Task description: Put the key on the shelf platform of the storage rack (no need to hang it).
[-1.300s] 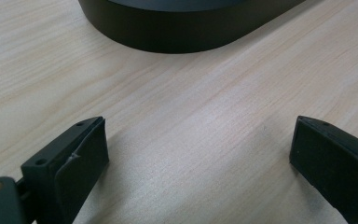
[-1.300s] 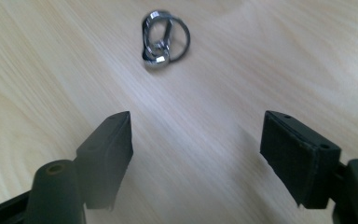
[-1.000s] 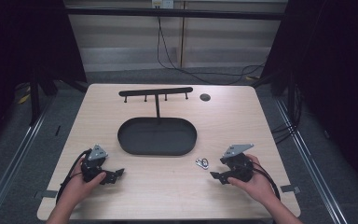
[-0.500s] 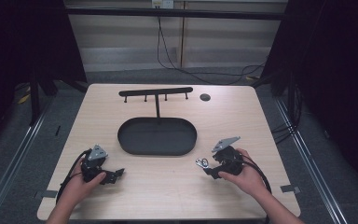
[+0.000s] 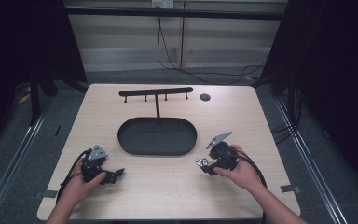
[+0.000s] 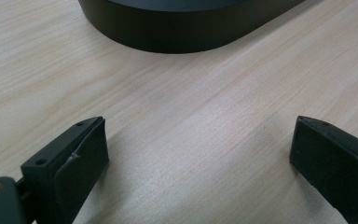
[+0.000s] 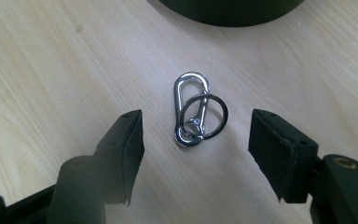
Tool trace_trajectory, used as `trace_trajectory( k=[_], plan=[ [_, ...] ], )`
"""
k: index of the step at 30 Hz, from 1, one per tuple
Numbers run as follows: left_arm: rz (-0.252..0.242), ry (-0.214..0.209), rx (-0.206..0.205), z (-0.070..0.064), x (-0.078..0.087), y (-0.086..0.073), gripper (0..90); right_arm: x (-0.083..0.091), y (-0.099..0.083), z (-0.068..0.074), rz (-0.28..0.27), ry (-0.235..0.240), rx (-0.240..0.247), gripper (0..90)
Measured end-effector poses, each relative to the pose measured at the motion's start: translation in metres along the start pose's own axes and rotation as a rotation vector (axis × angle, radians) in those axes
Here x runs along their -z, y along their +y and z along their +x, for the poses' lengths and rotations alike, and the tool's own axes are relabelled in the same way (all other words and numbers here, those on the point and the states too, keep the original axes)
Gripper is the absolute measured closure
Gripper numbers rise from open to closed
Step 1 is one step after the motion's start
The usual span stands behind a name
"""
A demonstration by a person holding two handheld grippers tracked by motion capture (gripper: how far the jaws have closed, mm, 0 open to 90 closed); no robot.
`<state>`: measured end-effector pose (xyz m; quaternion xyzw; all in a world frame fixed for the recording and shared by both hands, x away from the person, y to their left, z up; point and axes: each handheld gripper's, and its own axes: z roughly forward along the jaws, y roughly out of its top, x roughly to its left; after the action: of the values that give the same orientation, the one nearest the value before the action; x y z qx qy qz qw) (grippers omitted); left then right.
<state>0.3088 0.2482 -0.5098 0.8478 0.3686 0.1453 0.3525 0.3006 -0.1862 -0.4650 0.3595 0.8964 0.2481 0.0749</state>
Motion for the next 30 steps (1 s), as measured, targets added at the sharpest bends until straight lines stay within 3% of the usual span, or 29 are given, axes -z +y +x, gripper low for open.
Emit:
trace_trajectory(
  k=[20,24,30],
  plan=[
    [0.0,0.0,-0.002,0.0,0.0,0.0,4.0,-0.019,0.018,-0.002,0.11,0.009,0.011,41.0],
    [0.0,-0.001,0.0,0.0,0.0,0.0,4.0,-0.025,0.024,0.003,0.18,0.017,0.037,44.2],
    [0.0,-0.001,0.0,0.0,0.0,0.0,3.8,-0.026,0.029,0.008,0.21,0.012,0.049,57.5]
  ],
)
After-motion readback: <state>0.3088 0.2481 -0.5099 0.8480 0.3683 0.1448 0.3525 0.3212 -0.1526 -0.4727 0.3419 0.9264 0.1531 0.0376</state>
